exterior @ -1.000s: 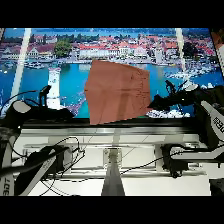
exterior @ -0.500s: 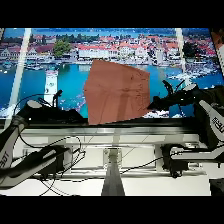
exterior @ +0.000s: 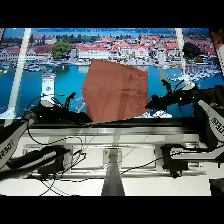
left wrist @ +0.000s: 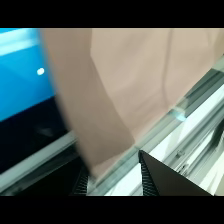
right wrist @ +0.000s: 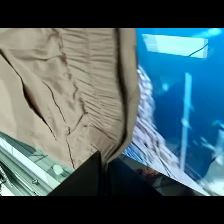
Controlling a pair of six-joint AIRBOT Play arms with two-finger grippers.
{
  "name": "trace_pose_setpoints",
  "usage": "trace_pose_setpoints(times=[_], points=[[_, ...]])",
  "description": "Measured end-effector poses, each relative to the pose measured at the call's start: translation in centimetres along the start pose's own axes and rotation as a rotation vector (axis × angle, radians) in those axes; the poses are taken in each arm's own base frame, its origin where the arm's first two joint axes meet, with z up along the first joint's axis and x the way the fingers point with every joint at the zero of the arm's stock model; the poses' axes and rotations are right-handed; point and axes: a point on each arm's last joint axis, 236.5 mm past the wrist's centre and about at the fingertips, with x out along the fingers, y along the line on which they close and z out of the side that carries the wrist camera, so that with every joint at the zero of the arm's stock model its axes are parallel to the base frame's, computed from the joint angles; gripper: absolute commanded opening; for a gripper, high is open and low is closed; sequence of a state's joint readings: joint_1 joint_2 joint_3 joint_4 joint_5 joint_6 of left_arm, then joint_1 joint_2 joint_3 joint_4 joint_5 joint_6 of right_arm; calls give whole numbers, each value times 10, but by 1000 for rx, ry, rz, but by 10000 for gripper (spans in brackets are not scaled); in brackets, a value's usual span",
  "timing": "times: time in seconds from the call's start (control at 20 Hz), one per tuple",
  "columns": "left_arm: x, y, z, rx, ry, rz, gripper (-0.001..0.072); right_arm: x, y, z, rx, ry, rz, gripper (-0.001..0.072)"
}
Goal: Fold the clothes and pants, and hang the long-sleeved shirts on hangers.
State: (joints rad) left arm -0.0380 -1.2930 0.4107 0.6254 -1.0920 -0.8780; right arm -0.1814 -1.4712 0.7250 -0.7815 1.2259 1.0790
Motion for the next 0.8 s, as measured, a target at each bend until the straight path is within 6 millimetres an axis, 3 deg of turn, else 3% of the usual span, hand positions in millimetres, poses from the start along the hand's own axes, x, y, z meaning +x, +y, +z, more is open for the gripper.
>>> trace_pose_setpoints(times=[0.05,0.2,0.45,0.6,0.7,0.8], points=[[3,1,3,0,-8,4,298,3,2,-1,-10,6,-3,22],[7,8,8,1,-26,27,23,10,9,-3,-54,21,-15,22],[4,9,23,53,-64,48,1,1,31,4,-148,-1,-17,21],[-15,4,53,151,-131,87,1,-21,58,16,-242,-75,-17,21],[-42,-28,81,249,-196,52,0,-41,88,25,-340,-143,-16,22],[-84,-68,117,387,-310,58,0,-62,132,30,-467,-214,-4,22]])
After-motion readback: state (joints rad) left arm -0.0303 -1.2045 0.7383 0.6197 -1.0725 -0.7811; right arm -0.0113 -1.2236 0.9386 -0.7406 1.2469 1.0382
